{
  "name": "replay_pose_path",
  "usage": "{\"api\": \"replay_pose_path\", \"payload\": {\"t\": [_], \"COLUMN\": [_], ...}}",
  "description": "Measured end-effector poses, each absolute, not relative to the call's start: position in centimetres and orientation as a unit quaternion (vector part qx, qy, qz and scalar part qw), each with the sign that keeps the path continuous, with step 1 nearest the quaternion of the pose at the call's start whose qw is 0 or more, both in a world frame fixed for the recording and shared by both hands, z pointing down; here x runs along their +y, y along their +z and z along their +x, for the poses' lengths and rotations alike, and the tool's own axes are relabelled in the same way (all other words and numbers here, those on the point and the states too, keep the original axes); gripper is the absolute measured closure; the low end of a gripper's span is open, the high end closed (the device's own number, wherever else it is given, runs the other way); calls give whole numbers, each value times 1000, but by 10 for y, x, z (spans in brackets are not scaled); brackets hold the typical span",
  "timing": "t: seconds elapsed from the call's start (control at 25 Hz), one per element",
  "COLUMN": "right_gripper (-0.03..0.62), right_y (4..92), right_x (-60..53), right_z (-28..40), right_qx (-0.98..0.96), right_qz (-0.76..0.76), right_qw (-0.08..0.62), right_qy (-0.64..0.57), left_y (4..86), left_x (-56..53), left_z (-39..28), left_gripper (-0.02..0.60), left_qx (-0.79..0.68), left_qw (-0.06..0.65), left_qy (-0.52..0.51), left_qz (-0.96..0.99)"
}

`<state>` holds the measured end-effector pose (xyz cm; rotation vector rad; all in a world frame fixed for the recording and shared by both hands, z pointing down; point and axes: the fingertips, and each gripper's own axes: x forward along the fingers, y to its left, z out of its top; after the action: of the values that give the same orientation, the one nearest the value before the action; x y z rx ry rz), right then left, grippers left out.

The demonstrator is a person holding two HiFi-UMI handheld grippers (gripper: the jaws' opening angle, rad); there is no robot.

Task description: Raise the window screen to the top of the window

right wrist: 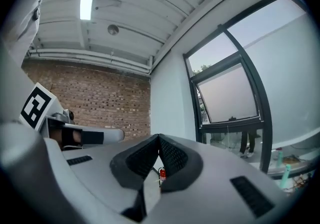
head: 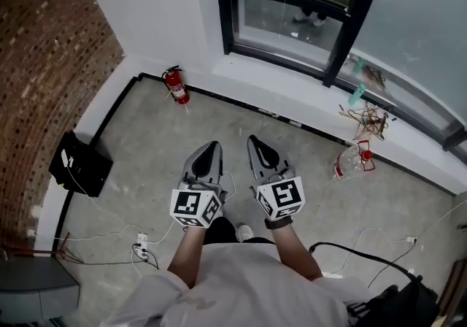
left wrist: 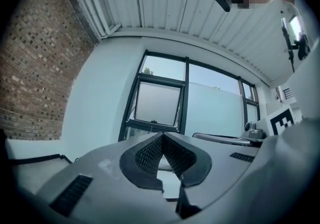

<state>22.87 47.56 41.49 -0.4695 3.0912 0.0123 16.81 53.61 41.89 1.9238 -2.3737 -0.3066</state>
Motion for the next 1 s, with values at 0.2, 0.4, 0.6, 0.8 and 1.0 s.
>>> {"api": "replay_pose_path", "payload": {"t": [0.2, 0.4, 0.6, 0.8, 1.0], "right_gripper": [591, 591, 591, 591, 591], "right_y": [432, 429, 404, 414, 425], "right_x": [438, 362, 308, 234, 144], "right_z": [166, 86, -14, -52, -67], "right_qx": [989, 986, 983, 972, 963], "right_qz": [-145, -165, -165, -226, -265], "right_qw": [-4, -4, 4, -15, -15], "right_qy": [13, 31, 78, 63, 51], "left_y": [436, 430, 411, 387, 421], "left_x": [477, 402, 343, 278, 189], "left_z": [112, 32, -68, -109, -135], "left_gripper": [581, 581, 581, 581, 581], "left_qx": [-763, -752, -760, -745, -723], "left_qw": [43, 26, -12, -84, -26], "left_qy": [-100, -106, -83, -22, -42], "left_qz": [638, 651, 645, 662, 689]}}
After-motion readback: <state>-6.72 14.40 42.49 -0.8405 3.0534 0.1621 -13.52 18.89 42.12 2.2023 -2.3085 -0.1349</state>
